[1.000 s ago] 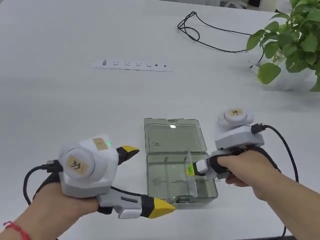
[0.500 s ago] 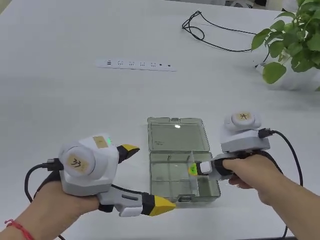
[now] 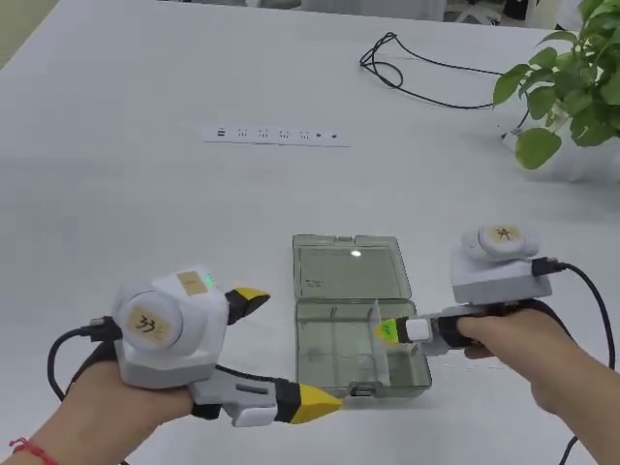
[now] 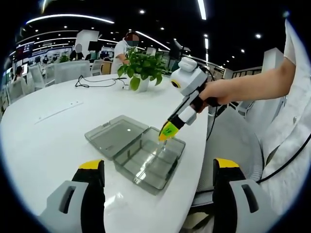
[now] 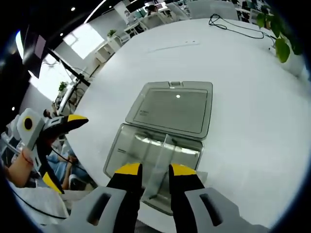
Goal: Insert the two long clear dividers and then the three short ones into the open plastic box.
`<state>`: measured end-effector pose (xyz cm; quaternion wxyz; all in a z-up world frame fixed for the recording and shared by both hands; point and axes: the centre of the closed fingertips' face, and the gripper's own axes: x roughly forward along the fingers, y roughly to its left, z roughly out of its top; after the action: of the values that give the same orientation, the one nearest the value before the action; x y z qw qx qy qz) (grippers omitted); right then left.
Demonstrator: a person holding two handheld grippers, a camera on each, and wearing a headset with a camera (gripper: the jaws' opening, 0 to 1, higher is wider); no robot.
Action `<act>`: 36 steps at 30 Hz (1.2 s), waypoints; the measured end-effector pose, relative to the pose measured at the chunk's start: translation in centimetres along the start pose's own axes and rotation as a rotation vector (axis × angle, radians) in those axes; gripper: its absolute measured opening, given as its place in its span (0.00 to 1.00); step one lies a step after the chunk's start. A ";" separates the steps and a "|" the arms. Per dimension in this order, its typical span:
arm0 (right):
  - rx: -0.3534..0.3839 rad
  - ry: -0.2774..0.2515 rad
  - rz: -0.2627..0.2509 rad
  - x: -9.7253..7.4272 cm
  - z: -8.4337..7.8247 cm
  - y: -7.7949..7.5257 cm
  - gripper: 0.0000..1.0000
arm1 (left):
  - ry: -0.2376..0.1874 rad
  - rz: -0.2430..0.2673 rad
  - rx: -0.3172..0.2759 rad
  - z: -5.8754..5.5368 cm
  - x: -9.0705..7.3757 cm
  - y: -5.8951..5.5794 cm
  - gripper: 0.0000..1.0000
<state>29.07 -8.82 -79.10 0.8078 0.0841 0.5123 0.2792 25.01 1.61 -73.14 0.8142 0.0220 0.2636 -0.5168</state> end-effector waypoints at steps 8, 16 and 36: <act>-0.039 -0.048 0.029 -1.4 0.5 0.3 0.30 | 0.000 0.039 -0.018 0.0 -0.7 0.6 0.94; -0.097 -0.089 0.056 -2.7 1.0 0.8 0.35 | 0.009 0.090 -0.060 -0.5 -1.4 1.4 0.93; -0.402 -0.187 0.151 -6.6 0.9 1.4 0.58 | 0.120 0.248 -0.164 -4.4 -2.9 3.9 0.82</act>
<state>27.19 -11.10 -72.93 0.8292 -0.0149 0.3615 0.4261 25.57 7.18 -76.53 0.8537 0.0188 0.3482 -0.3869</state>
